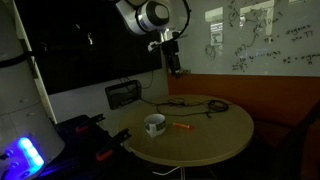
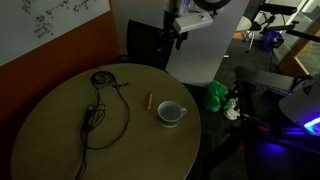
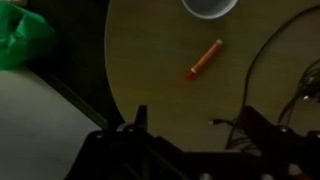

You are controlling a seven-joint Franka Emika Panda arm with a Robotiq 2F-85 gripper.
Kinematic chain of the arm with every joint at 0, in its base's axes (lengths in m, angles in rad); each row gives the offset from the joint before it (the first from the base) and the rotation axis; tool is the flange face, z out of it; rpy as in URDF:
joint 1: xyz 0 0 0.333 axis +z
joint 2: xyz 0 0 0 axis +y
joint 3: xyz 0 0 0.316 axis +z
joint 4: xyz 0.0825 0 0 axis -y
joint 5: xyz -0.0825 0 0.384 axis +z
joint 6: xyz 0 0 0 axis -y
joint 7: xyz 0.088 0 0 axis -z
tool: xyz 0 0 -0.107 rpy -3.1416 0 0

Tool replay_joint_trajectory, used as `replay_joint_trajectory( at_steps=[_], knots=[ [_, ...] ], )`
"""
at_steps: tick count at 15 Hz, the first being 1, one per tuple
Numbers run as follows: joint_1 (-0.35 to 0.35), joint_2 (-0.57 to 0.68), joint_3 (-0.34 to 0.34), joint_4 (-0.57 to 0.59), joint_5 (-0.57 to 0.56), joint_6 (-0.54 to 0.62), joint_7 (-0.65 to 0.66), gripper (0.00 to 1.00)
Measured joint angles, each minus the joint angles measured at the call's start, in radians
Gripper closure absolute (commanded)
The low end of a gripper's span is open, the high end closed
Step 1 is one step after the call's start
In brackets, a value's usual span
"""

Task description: Put the orange marker in the mug

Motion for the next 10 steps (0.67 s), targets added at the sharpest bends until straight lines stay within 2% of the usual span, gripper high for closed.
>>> replay_joint_trajectory(
  at_steps=[4,10],
  knots=[
    [0.062,0.169,-0.046,0.077,0.034,0.04,0.218,0.0],
    [0.086,0.484,-0.089,0.295,0.251,0.077,0.366,0.0]
  ],
)
